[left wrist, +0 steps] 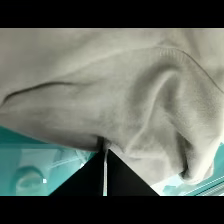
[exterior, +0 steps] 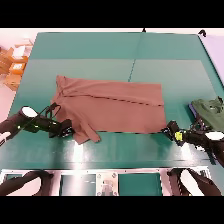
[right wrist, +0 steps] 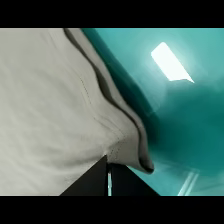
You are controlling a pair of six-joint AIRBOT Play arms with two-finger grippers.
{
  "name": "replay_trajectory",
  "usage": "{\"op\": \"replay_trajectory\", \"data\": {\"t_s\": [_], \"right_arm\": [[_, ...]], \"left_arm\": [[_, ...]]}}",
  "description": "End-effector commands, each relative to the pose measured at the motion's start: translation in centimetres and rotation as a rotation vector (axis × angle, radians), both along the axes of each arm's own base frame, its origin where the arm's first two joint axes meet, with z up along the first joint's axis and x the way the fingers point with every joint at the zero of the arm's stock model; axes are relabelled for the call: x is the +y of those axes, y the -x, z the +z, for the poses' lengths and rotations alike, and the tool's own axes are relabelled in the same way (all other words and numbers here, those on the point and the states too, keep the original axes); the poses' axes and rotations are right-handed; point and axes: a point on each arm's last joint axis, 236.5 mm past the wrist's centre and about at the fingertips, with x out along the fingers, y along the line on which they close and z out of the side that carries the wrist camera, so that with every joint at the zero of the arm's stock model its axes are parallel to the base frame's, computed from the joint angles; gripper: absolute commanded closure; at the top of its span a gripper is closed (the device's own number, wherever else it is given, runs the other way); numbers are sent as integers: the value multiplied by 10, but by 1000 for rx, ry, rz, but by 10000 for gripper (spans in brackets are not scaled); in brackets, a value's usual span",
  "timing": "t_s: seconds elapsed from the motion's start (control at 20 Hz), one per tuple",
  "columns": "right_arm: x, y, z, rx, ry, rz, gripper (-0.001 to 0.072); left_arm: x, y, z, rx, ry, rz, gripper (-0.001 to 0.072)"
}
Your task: Fold the shirts.
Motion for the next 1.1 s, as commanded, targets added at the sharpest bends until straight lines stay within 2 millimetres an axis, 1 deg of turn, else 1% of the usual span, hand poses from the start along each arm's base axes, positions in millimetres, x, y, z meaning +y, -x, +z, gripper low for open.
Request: {"op": "replay_trajectory", "data": {"t_s": [0.0,0.1,0.2,0.25,0.3,0.4,0.45,0.5,0.6,0.65,0.75,0.8,0.85,0.95,1.05], "right_arm": [[-4,-7,5,-37,33,37,700],[-9,-4,14,-13,62,99,701],[-21,8,20,72,112,148,701],[-28,19,22,134,141,167,701],[-34,27,23,182,163,182,701],[-38,40,26,240,177,216,701],[-38,44,27,251,177,226,701],[-39,41,32,242,182,227,701],[-45,27,46,196,208,219,701],[-47,15,58,160,216,212,701],[-49,-10,85,69,220,193,701],[-53,-25,101,15,234,178,701],[-59,-38,115,-27,253,164,701],[-66,-64,129,-82,253,142,701],[-66,-92,132,-123,225,144,701]], "left_arm": [[0,-2,25,-13,2,-86,680],[11,7,47,4,-49,-154,680],[28,27,63,54,-123,-192,680],[34,40,69,88,-150,-201,680],[37,48,75,102,-157,-214,680],[35,62,84,127,-147,-238,680],[35,65,88,126,-146,-245,680],[36,62,91,112,-148,-246,680],[35,48,103,62,-152,-240,680],[34,34,115,9,-151,-231,680],[28,-3,145,-140,-144,-197,680],[26,-21,162,-211,-142,-181,681],[26,-37,174,-263,-148,-174,681],[22,-71,191,-344,-135,-173,681],[15,-107,201,-396,-97,-173,681]]}}
